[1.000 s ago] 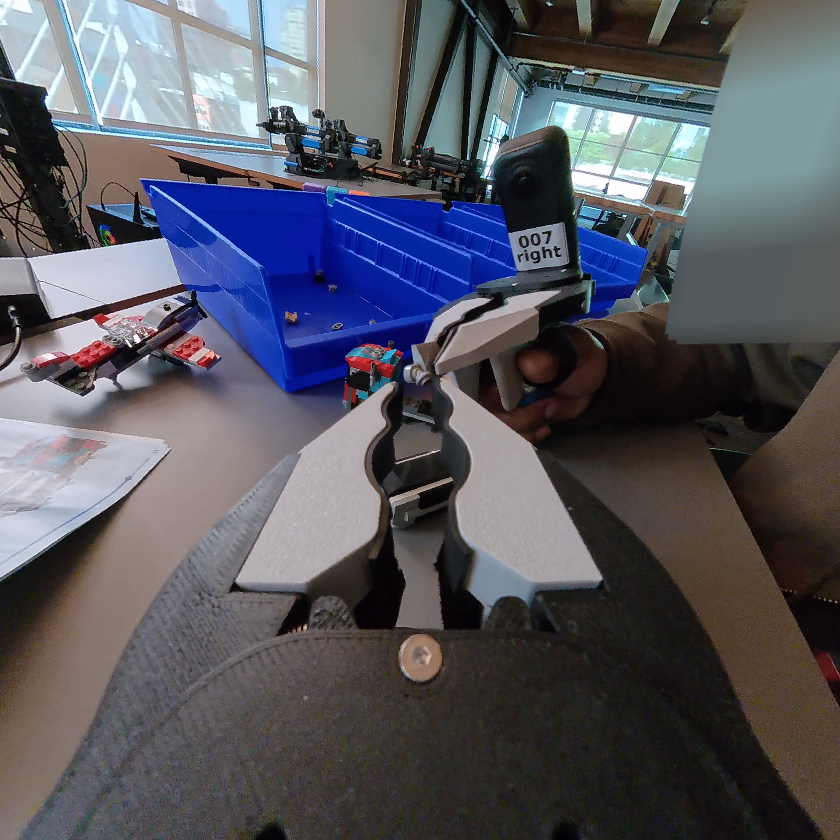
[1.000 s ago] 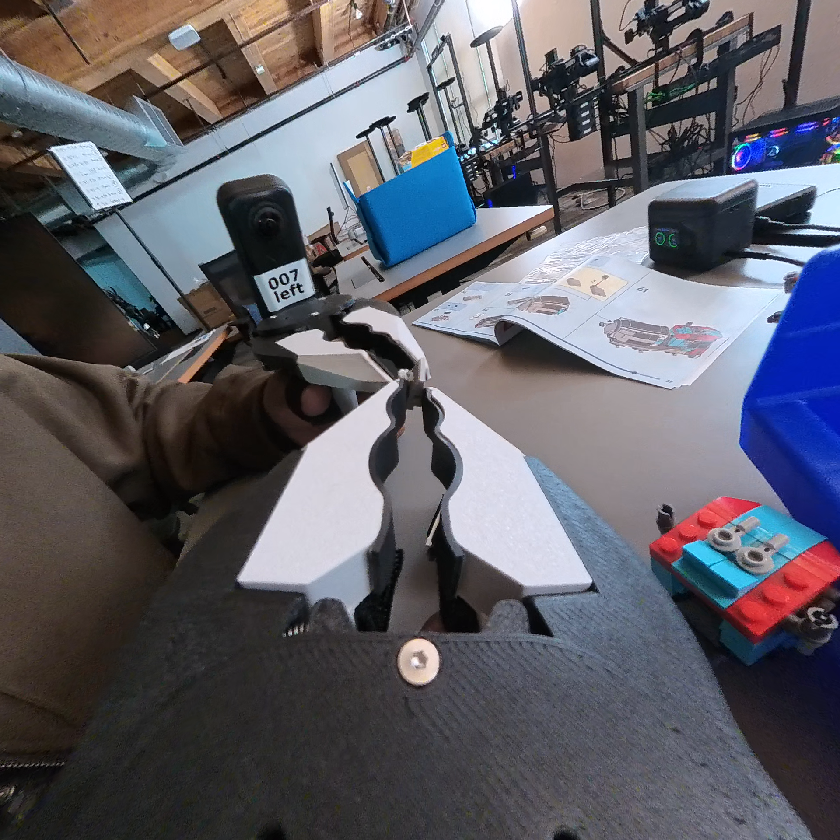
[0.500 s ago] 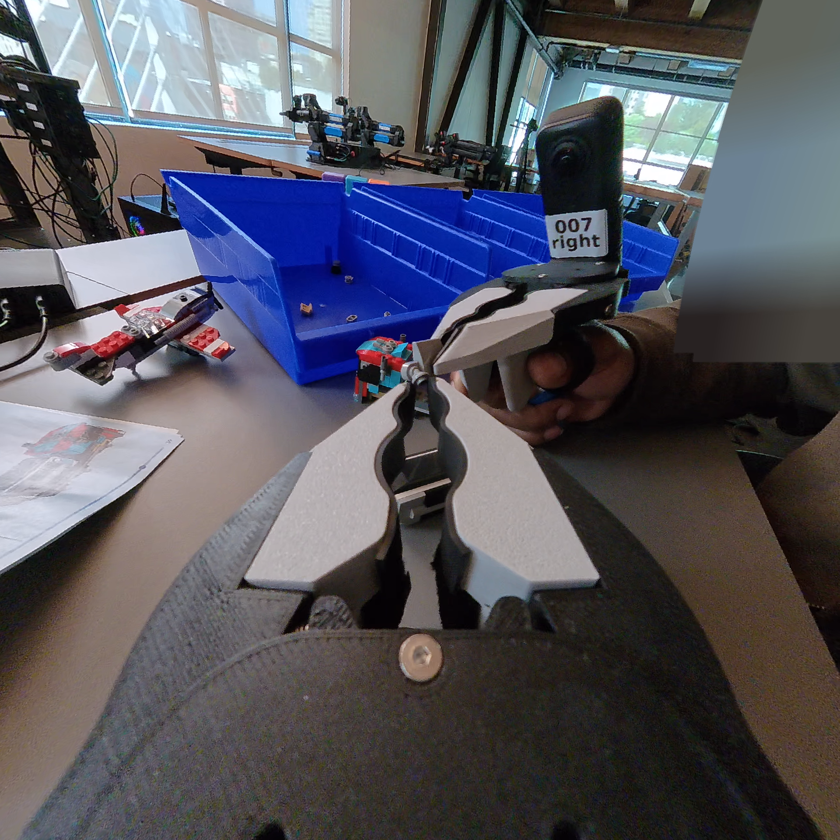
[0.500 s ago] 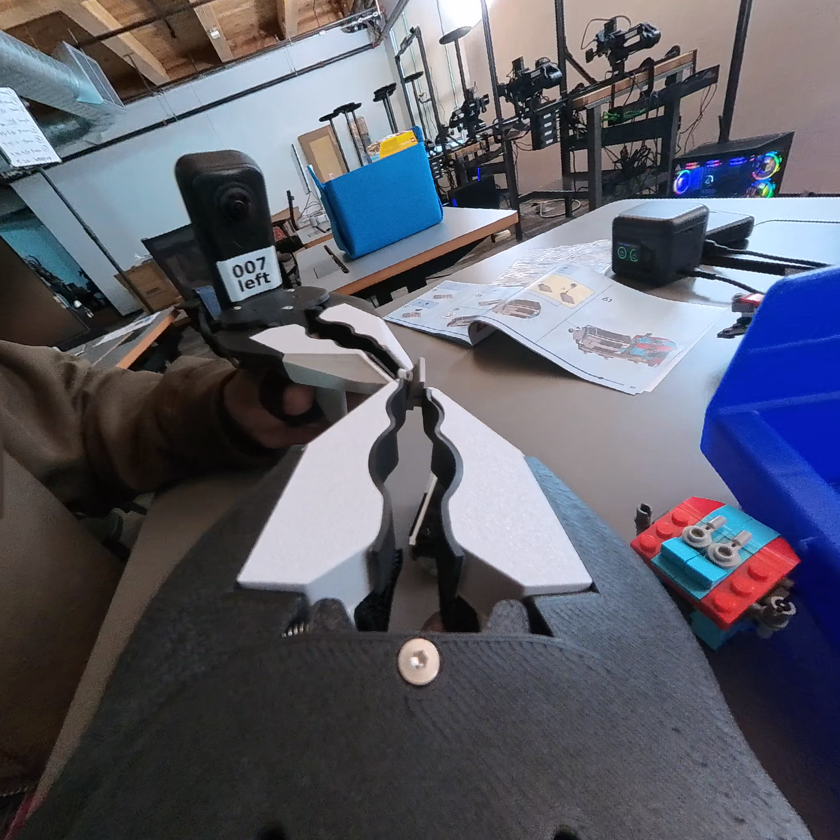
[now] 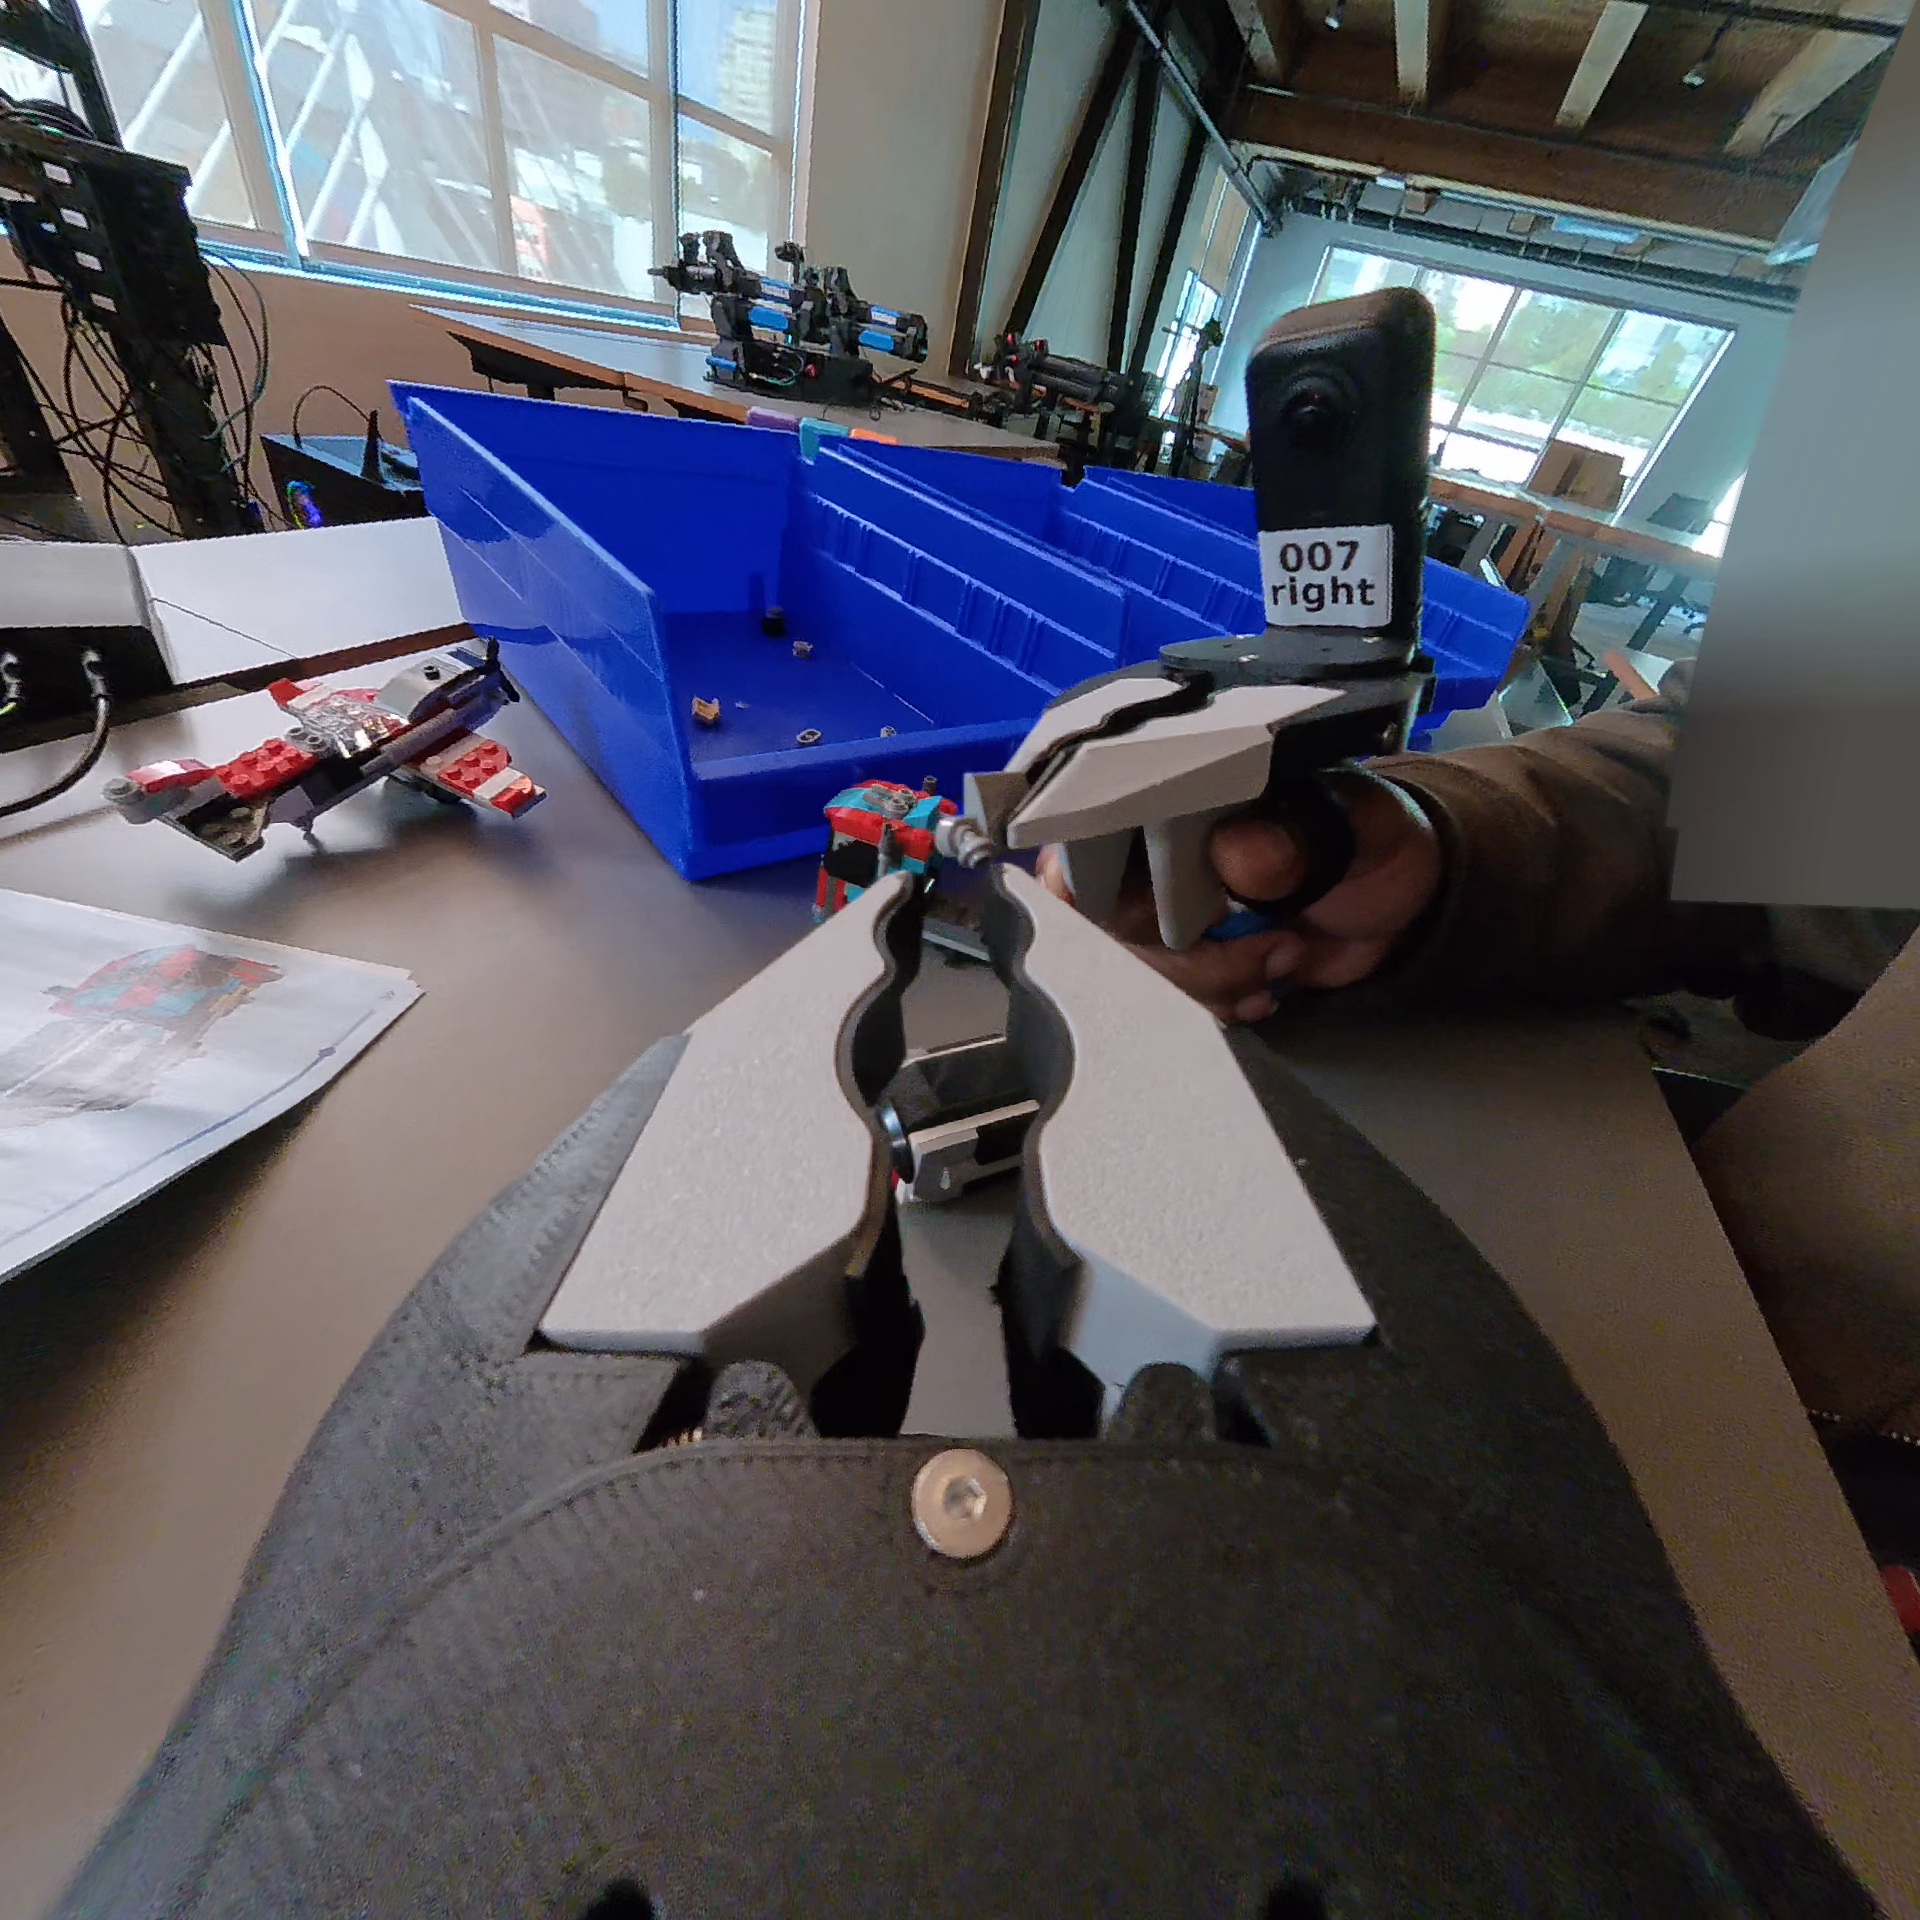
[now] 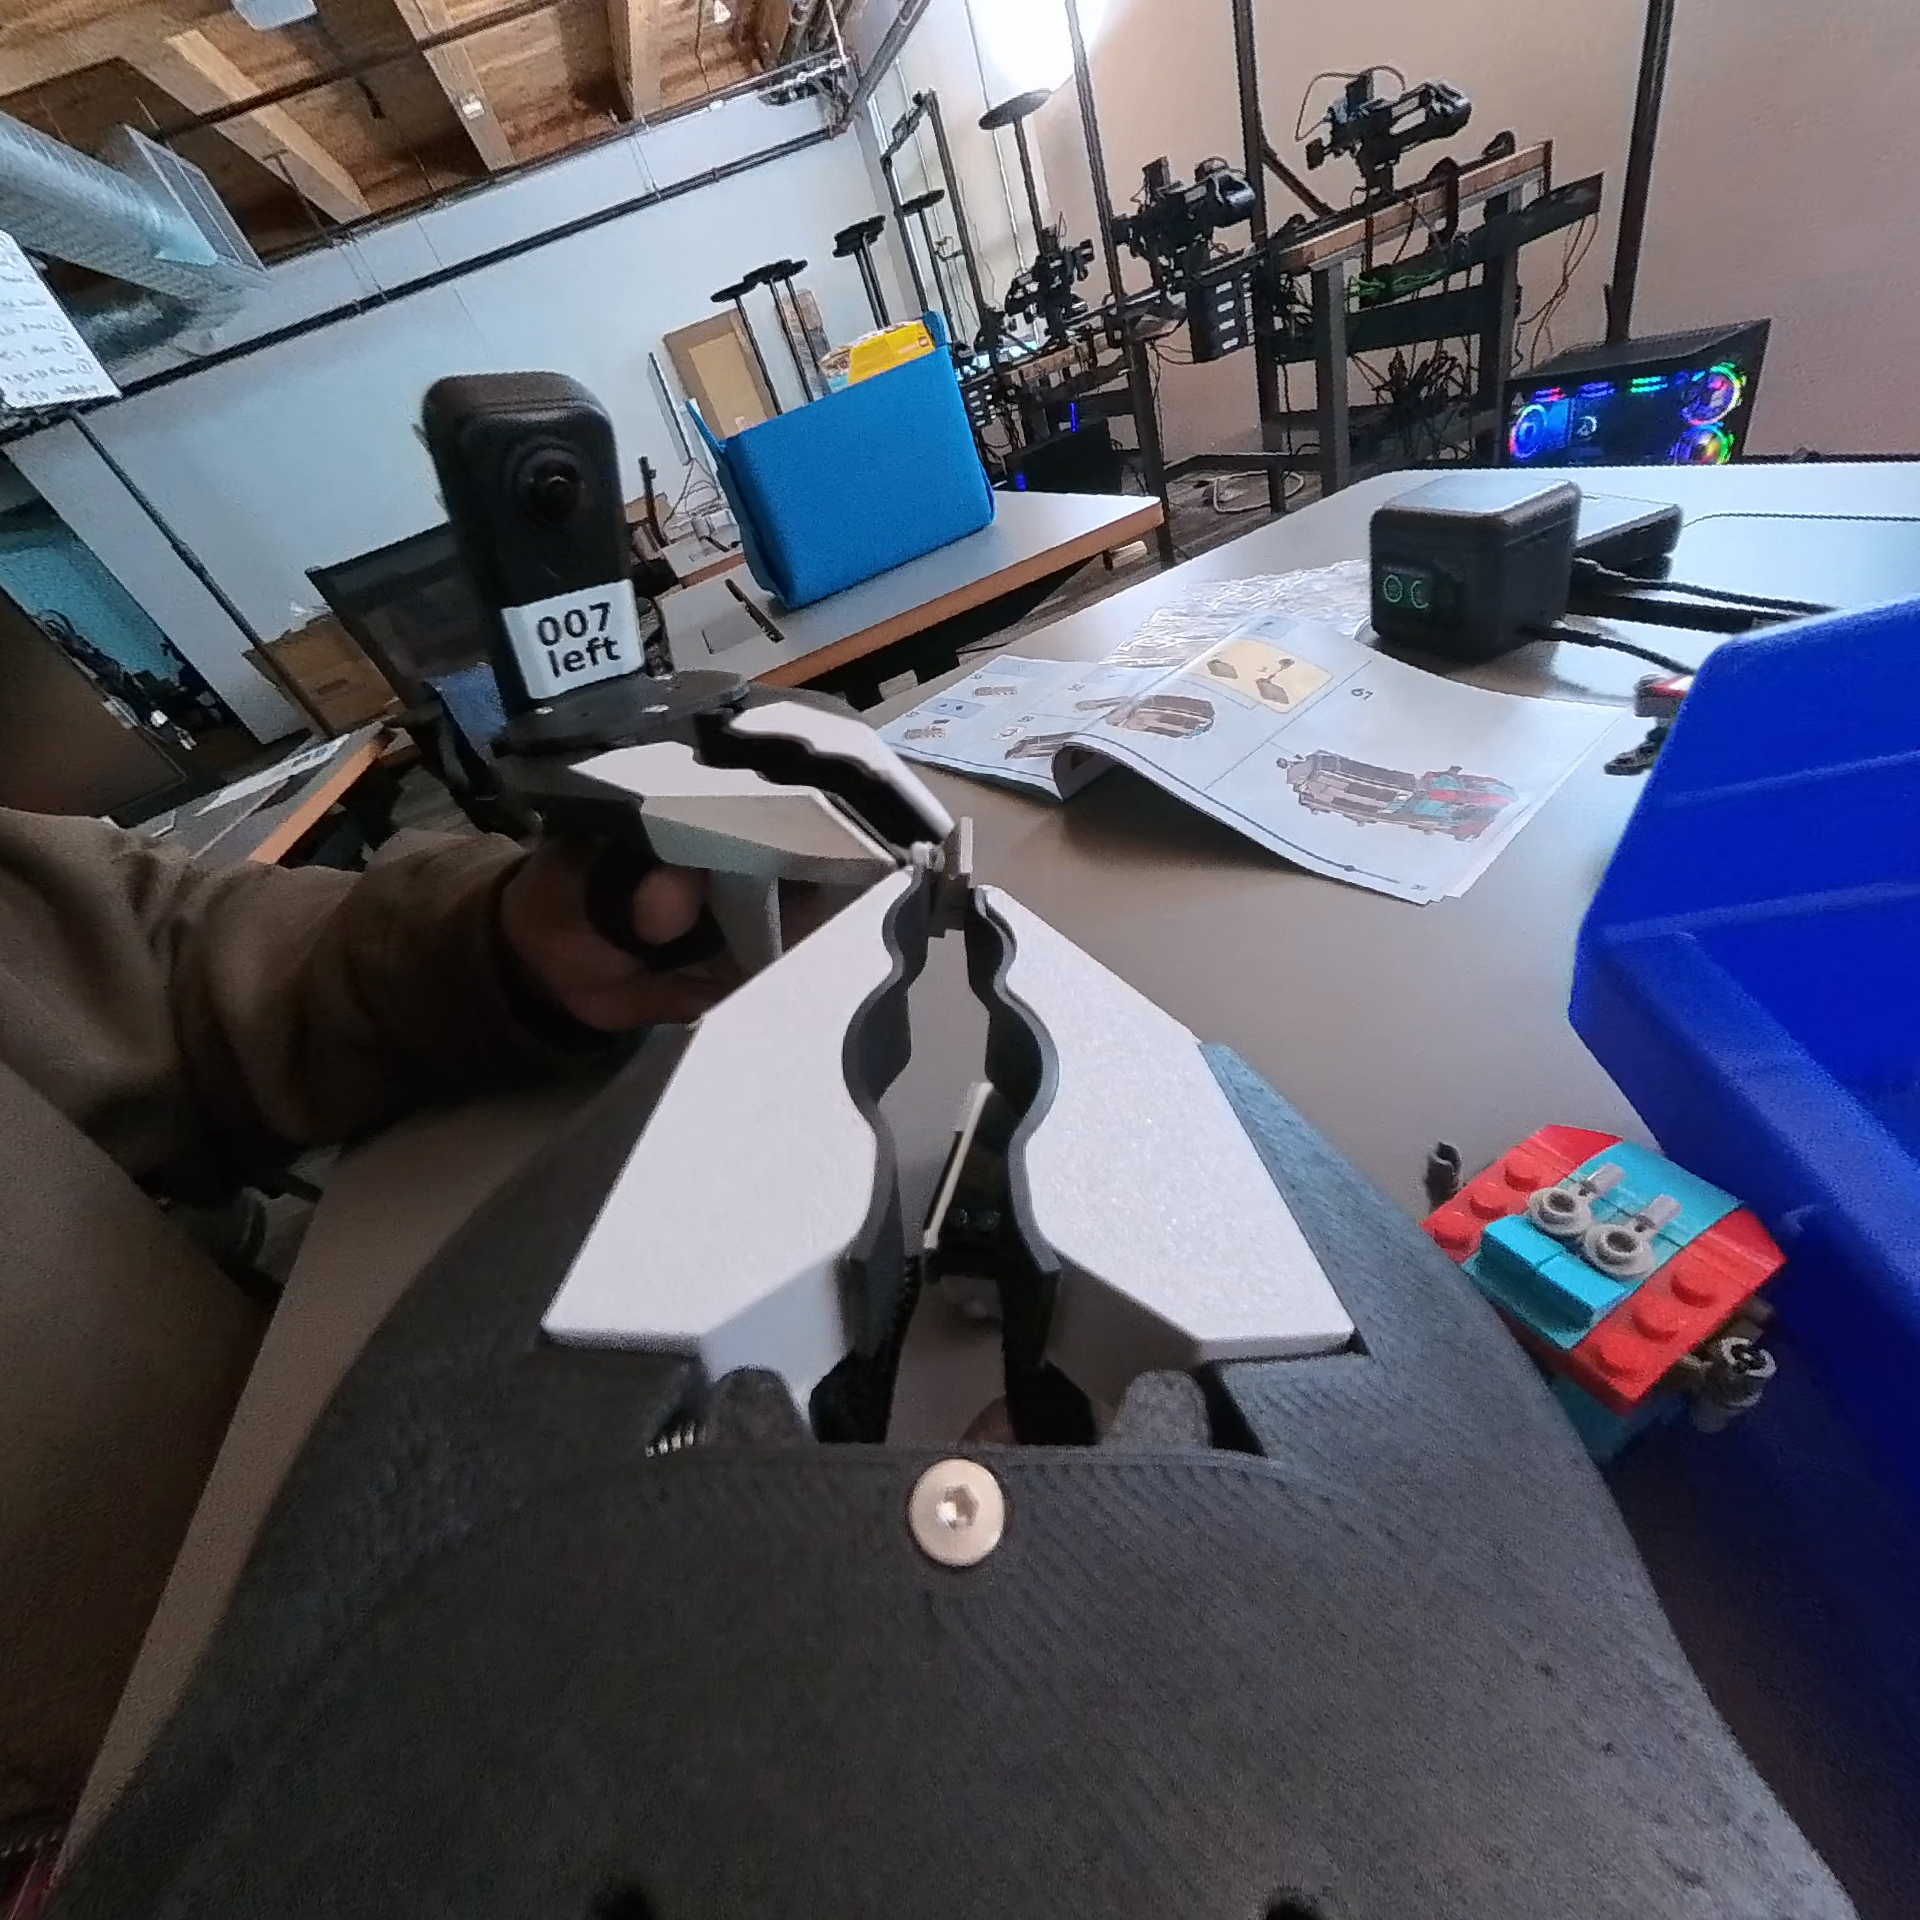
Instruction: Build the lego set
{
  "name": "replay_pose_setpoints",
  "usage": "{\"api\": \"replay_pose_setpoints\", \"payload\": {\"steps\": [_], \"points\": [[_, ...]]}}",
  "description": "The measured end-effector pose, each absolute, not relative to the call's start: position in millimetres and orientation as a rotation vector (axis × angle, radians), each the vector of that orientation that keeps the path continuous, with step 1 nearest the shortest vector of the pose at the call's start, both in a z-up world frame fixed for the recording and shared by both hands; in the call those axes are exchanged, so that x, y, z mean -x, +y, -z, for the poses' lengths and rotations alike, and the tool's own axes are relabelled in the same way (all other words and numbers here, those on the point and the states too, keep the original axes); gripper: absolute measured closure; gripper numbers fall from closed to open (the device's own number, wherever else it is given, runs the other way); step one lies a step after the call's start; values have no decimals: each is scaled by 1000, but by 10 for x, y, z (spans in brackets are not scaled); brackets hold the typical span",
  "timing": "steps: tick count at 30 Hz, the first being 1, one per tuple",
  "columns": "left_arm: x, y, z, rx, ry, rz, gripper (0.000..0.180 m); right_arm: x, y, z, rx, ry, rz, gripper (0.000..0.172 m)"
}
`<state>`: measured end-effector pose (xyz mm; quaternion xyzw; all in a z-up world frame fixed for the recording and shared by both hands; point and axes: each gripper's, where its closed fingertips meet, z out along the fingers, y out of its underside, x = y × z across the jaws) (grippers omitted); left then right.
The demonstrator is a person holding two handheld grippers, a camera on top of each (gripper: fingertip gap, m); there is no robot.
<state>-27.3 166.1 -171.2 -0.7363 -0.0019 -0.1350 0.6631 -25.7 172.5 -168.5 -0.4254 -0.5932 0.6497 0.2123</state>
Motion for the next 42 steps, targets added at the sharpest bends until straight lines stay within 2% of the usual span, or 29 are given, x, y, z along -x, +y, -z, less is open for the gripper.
{"api": "replay_pose_setpoints", "payload": {"steps": [12, 20, 31, 42], "points": [[222, 1660, 1665, 1634, 13, 320, 159, 231, 1682, 1668, 1143, -1659, -1802, 164], [178, 1653, 1641, 1618, 43, 334, 159, 202, 1624, 1673, 1117, -1699, -1822, 165], [185, 1647, 1632, 1613, 42, 337, 160, 201, 1636, 1647, 1075, -1686, -1781, 164], [210, 1661, 1649, 1643, 68, 176, 168, 222, 1674, 1640, 1041, -1657, -1676, 165]]}}
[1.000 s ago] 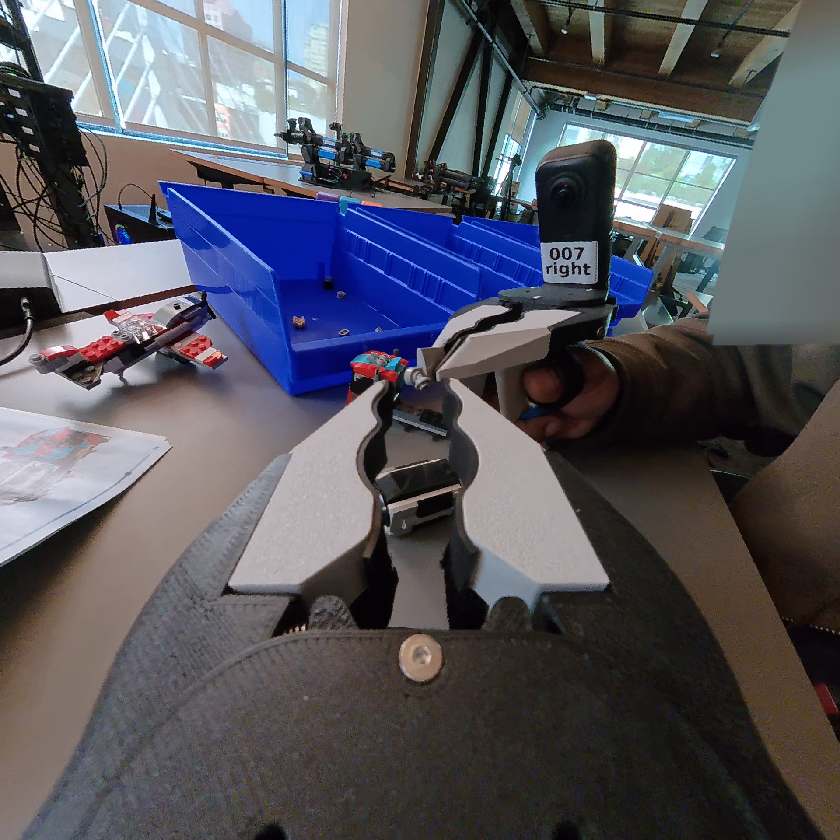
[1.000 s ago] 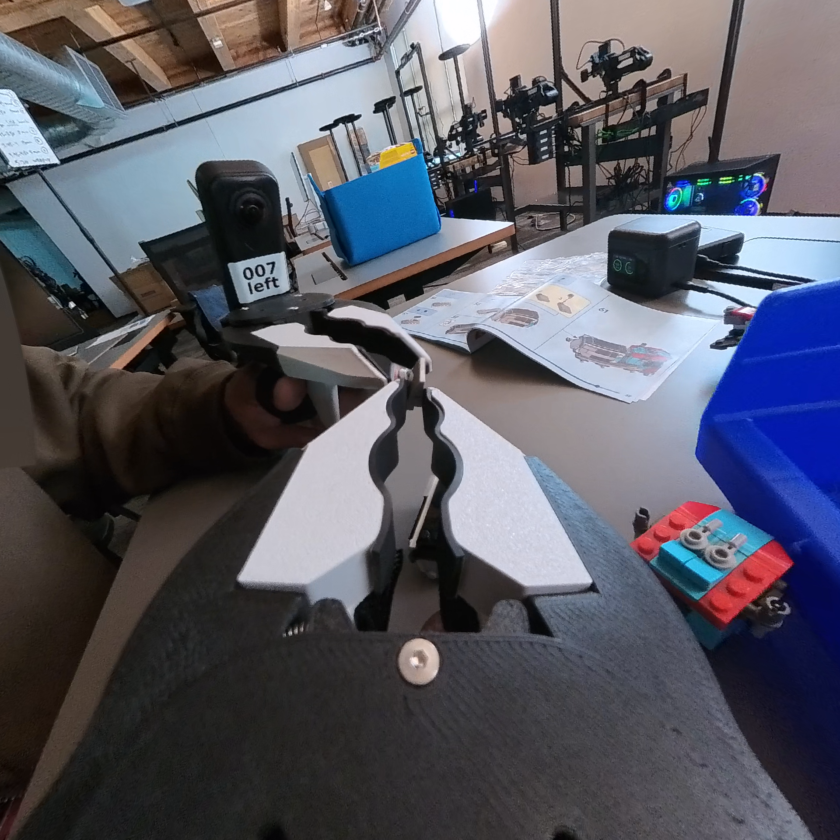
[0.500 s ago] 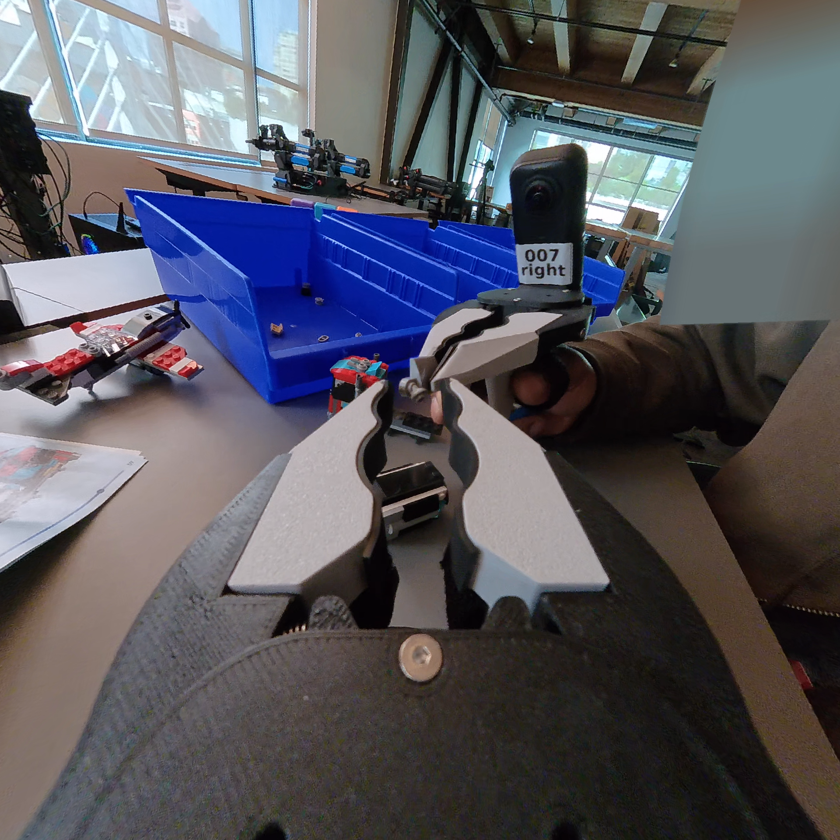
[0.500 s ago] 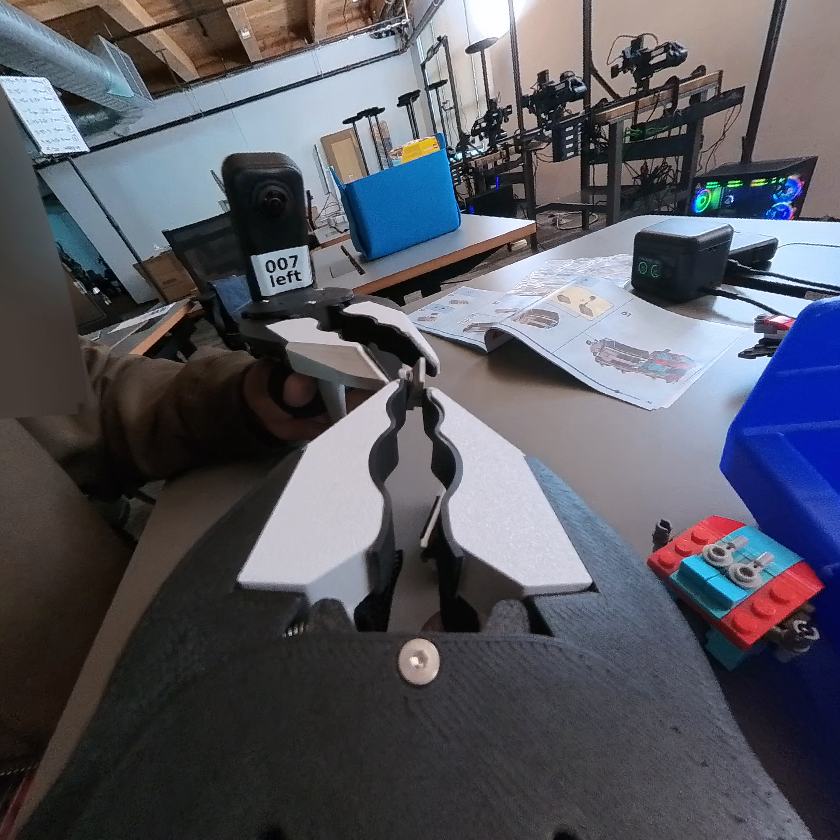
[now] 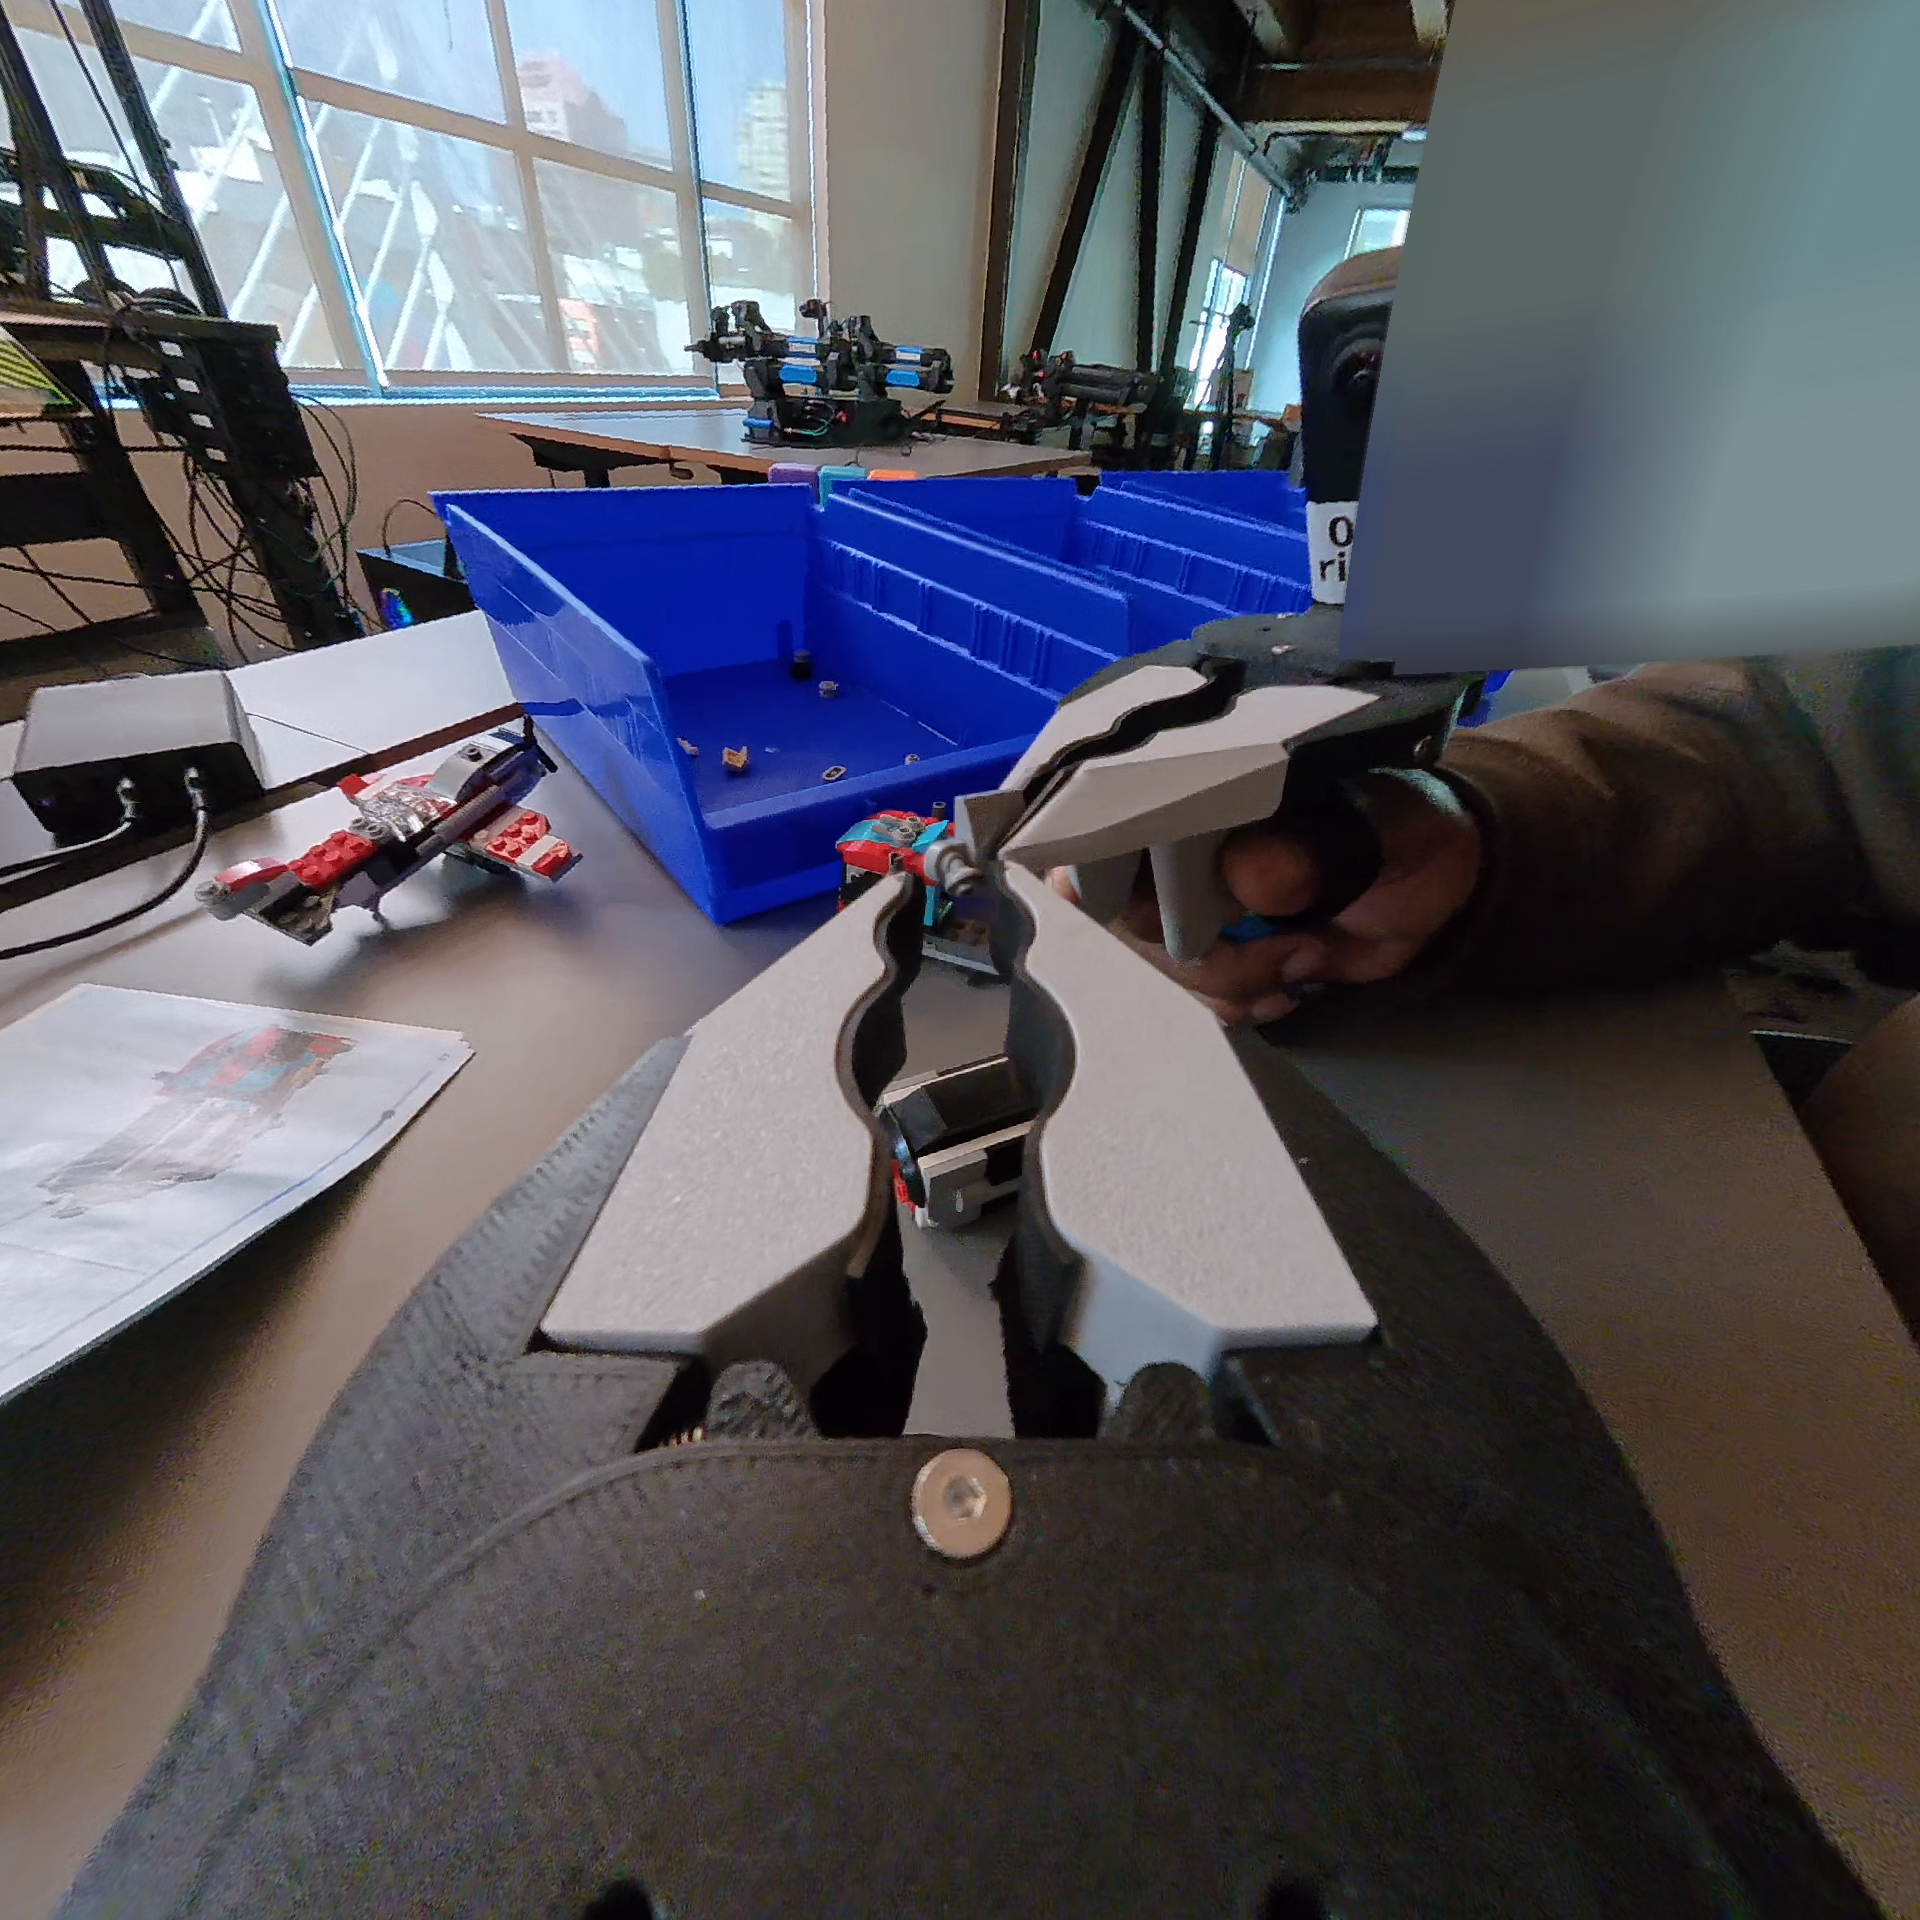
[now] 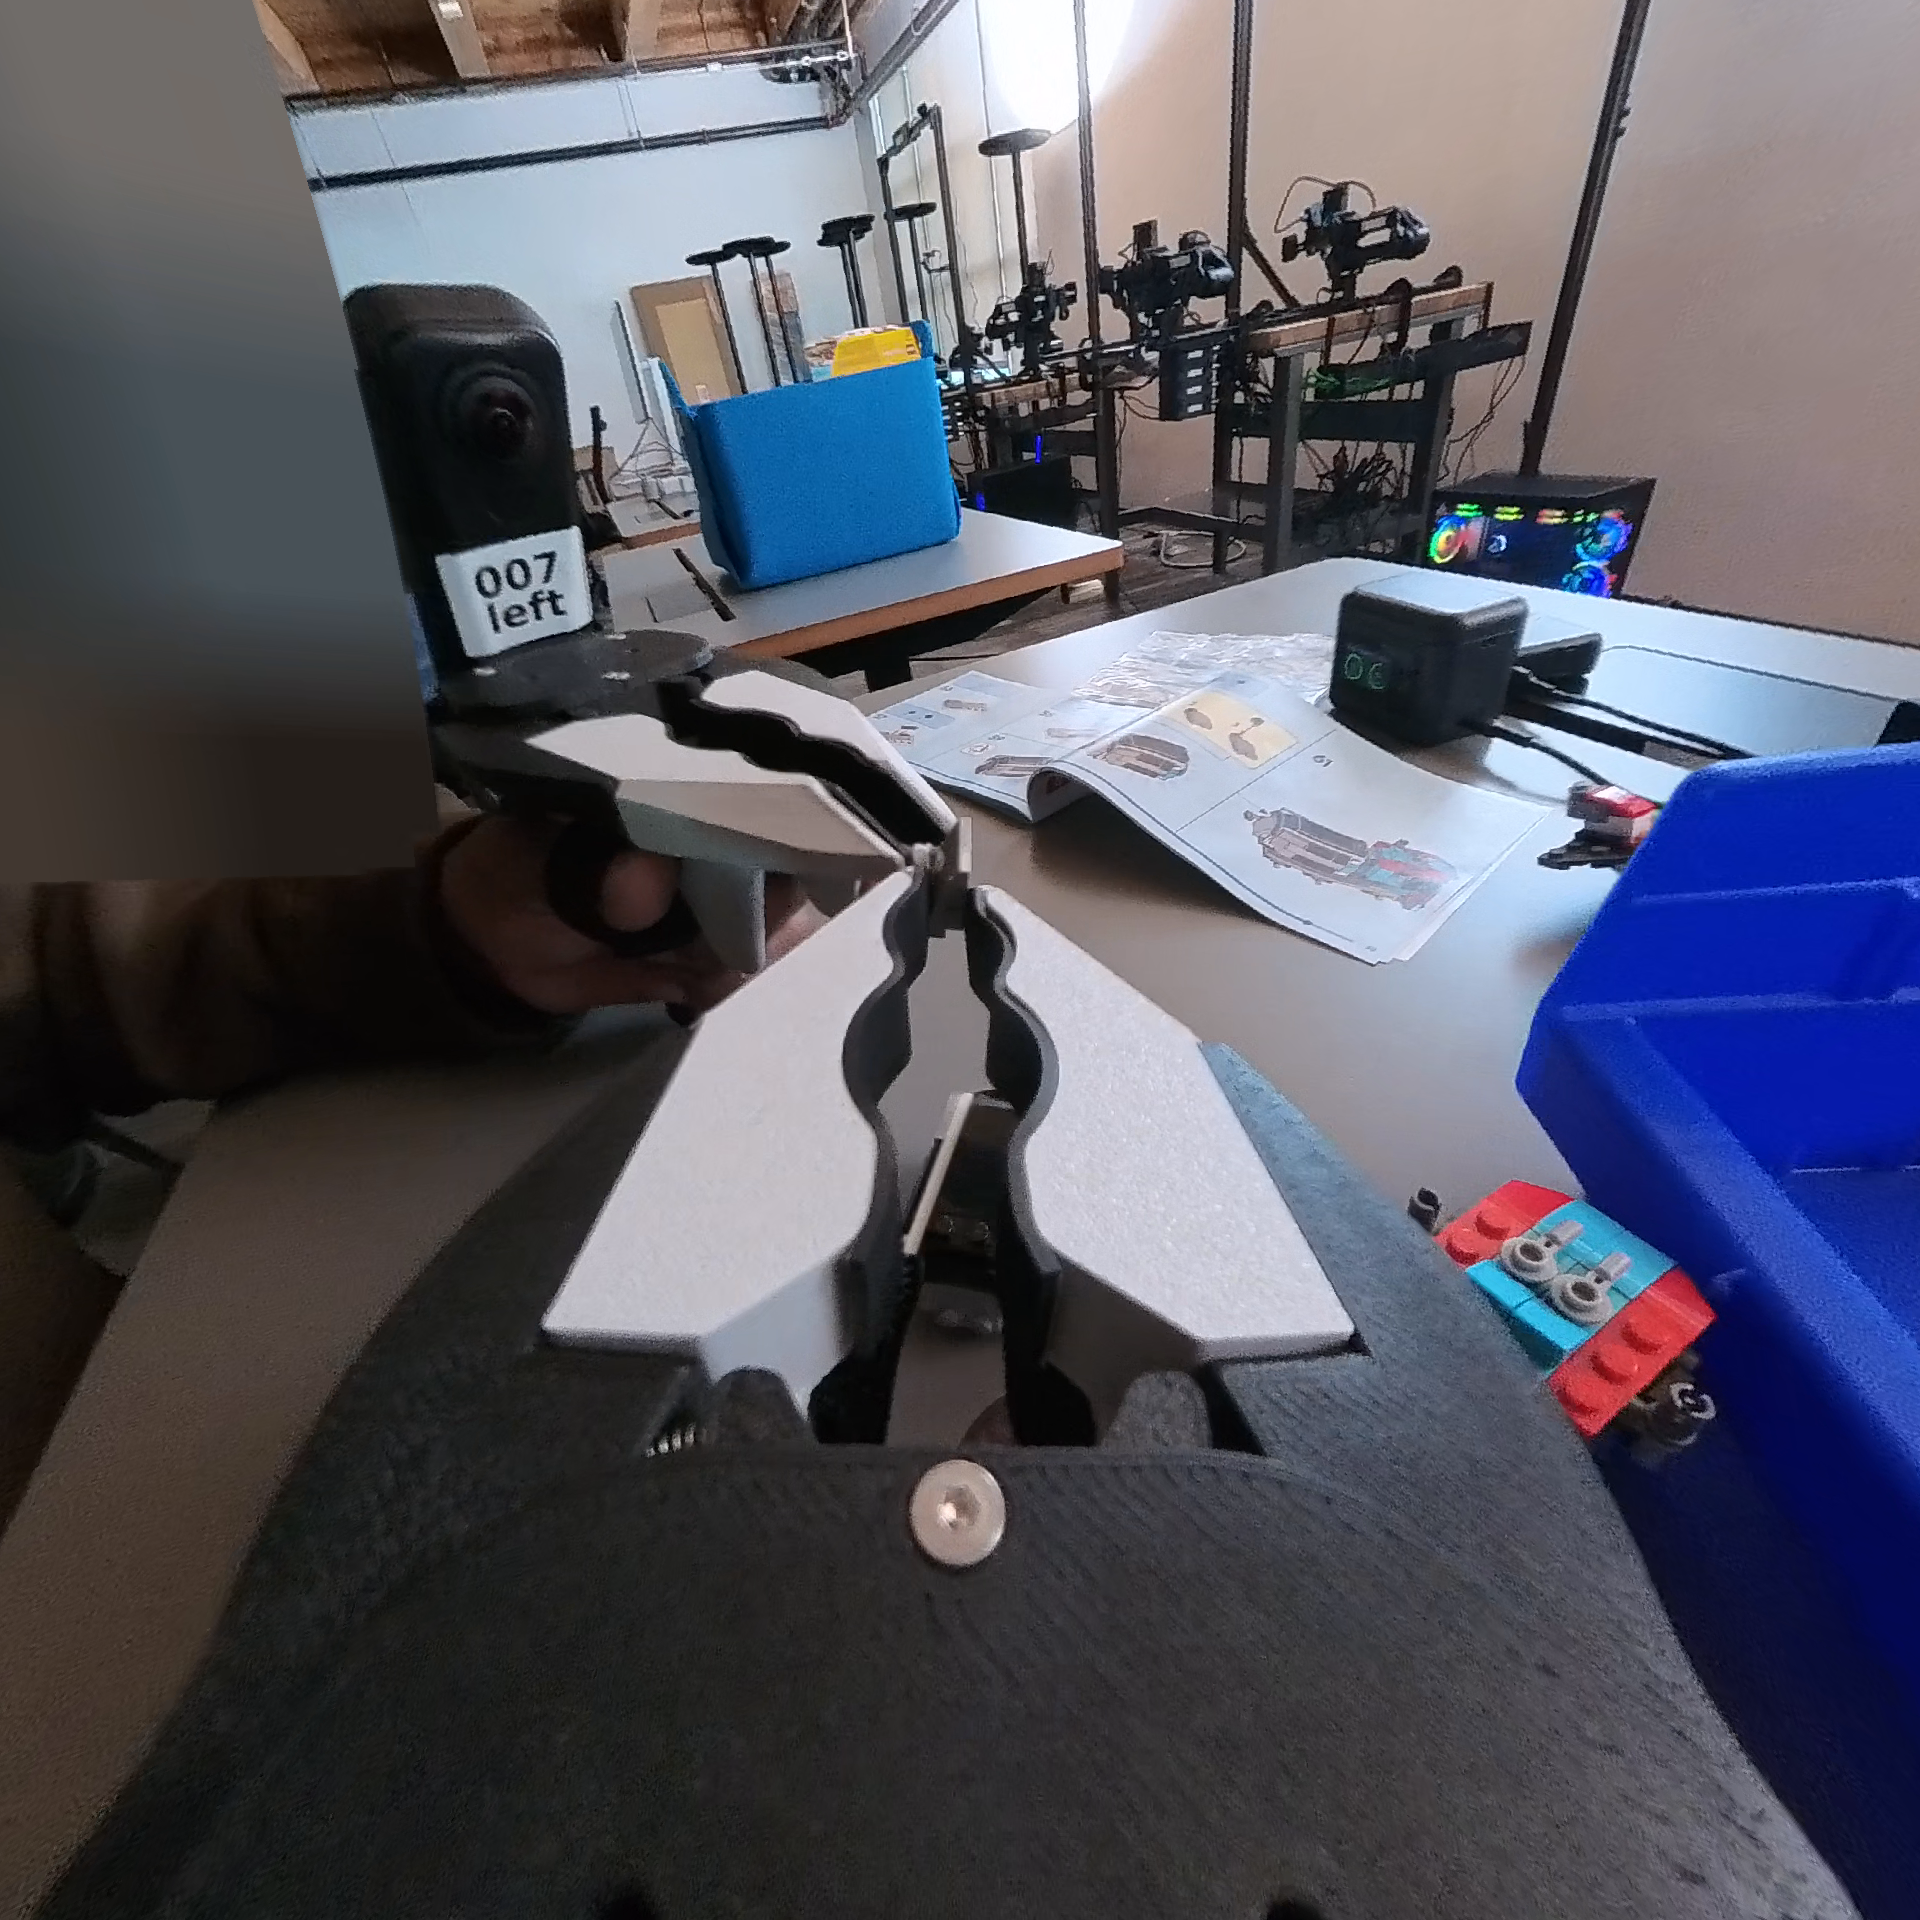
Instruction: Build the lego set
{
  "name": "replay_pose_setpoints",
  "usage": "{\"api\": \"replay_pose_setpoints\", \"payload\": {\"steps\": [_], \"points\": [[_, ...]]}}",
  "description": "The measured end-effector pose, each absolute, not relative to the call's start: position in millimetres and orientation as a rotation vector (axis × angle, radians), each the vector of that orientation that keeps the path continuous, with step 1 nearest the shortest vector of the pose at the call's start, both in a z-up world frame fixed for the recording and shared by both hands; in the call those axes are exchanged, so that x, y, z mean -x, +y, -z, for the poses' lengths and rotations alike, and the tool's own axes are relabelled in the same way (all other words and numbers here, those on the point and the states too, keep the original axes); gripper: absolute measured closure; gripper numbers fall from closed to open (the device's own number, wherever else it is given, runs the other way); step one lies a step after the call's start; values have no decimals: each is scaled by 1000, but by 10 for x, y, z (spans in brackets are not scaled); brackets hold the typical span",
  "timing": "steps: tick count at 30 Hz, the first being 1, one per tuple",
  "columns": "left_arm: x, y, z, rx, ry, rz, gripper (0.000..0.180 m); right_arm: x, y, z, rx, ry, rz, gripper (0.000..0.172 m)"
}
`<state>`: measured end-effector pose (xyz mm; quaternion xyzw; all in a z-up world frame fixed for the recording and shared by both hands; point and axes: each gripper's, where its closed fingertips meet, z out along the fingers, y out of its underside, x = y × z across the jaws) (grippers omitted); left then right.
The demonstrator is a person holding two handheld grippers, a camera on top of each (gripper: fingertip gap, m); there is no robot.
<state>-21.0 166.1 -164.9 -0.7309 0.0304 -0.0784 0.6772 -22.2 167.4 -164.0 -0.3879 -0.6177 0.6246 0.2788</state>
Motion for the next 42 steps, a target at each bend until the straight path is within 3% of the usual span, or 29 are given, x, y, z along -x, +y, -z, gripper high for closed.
{"api": "replay_pose_setpoints", "payload": {"steps": [28, 37, 42], "points": [[236, 1692, 1706, 1697, 68, -15, 173, 238, 1686, 1644, 915, -1647, -1390, 164], [214, 1689, 1661, 1635, -54, 276, 173, 226, 1684, 1606, 868, -1637, -1354, 164], [222, 1691, 1683, 1682, 33, 61, 173, 228, 1692, 1615, 886, -1635, -1369, 164]]}}
